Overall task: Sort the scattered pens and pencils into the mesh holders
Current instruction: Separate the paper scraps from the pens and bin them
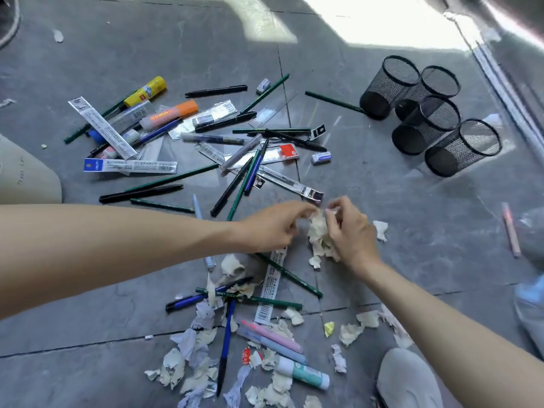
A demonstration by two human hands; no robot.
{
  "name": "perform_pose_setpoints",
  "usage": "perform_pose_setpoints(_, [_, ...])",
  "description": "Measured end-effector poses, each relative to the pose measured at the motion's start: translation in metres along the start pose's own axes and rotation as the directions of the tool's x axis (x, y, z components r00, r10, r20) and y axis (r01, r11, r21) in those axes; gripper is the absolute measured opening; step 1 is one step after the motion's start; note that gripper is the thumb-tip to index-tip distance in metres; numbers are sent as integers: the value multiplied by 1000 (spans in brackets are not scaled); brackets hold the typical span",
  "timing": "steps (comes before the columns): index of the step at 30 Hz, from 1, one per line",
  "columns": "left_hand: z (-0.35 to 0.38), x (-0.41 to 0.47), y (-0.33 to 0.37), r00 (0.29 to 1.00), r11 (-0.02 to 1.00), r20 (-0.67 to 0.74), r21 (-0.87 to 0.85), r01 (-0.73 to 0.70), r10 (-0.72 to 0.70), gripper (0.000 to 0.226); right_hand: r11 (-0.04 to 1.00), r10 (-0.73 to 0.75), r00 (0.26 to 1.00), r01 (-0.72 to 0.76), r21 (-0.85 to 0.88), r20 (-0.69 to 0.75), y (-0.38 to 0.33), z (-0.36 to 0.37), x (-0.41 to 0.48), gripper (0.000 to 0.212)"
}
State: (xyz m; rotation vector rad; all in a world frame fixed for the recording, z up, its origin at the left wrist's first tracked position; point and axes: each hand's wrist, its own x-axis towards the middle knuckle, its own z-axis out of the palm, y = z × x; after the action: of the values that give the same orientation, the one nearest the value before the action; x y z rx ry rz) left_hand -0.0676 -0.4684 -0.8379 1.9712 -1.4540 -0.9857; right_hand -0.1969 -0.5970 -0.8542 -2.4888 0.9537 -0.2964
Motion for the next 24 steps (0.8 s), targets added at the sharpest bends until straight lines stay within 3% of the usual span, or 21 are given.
perform_pose_setpoints(2, [2, -8, -10, 999, 982, -7, 185, -41, 43, 36, 972, -203, 979, 202, -121, 1, 9, 0, -9, 14])
perform_pose_setpoints(4, [2, -20, -23, 992, 932, -12, 343, -115, 126, 21, 899, -405, 914, 405, -167, 36, 13, 3, -16, 24])
perform_pose_setpoints(8, [4, -44, -42, 942, 796, 94, 511, -325, 324, 20, 736, -615, 749, 657, -163, 245, 5, 14, -31, 26])
perform_pose_setpoints(13, [4, -51, -39, 855, 625, 236, 598, -502, 462, 26, 708, -620, 727, 680, -190, 296, 5, 17, -39, 25])
perform_pose_setpoints(17, [6, -54, -44, 787, 400, 354, 712, -577, 505, 24, 599, -719, 627, 778, -191, 301, 5, 17, -40, 19])
perform_pose_setpoints(21, [8, -56, -46, 784, 403, 336, 713, -574, 522, 17, 524, -764, 574, 819, -233, 297, 9, 17, -39, 16])
perform_pose_setpoints(24, [-1, -51, -56, 804, 418, 325, 722, -551, 497, 26, 542, -746, 595, 803, -246, 299, 15, 13, -38, 13])
